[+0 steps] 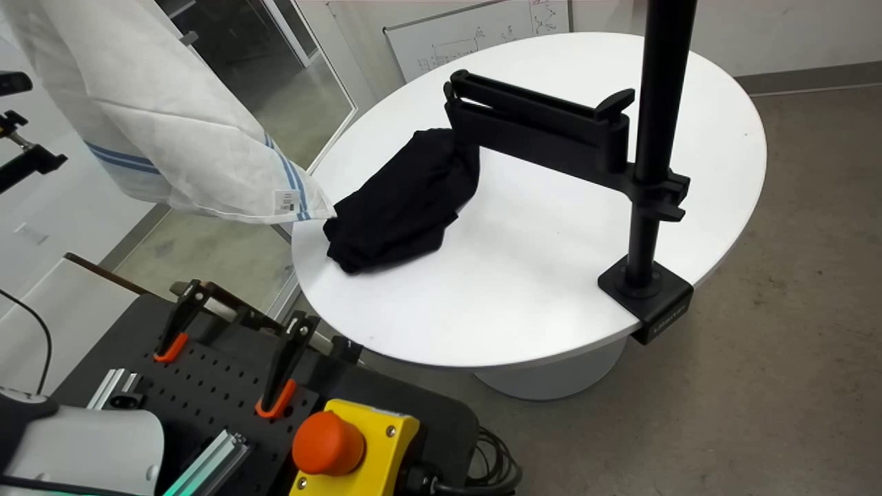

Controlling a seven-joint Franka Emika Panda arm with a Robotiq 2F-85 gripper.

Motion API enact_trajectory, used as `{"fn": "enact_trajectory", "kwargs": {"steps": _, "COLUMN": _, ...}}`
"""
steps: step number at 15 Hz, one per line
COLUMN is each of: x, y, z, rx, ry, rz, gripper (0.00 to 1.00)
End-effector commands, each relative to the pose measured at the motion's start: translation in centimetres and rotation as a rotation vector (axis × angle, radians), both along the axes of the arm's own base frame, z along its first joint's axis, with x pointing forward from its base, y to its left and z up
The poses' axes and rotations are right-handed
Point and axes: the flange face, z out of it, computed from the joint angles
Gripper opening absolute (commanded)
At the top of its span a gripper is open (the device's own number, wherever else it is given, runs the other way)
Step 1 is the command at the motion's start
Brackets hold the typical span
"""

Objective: Unhang the white and blue towel from the black stand

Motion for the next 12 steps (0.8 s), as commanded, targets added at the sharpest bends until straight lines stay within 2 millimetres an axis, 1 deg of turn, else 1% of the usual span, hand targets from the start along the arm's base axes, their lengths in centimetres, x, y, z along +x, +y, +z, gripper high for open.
{"fn": "enact_trajectory", "kwargs": {"steps": 1, "x": 3.4, "y": -1.2, "z": -4.3, "rx": -0.072, "ry": 0.027, "rz": -0.056, "gripper": 0.01}}
{"fn": "enact_trajectory", "kwargs": {"steps": 3, "x": 4.9, "y": -2.0, "z": -7.2, "rx": -0.106, "ry": 0.051, "rz": -0.07, "gripper": 0.01}}
{"fn": "enact_trajectory", "kwargs": {"steps": 7, "x": 7.0, "y": -3.4, "z": -12.1, "rx": -0.153, "ry": 0.098, "rz": -0.09, "gripper": 0.01}}
{"fn": "enact_trajectory", "kwargs": {"steps": 10, "x": 8.3, "y": -4.3, "z": -14.8, "rx": -0.187, "ry": 0.125, "rz": -0.115, "gripper": 0.01}}
{"fn": "enact_trajectory", "kwargs": {"steps": 12, "x": 9.0, "y": -5.0, "z": -16.2, "rx": -0.195, "ry": 0.119, "rz": -0.136, "gripper": 0.01}}
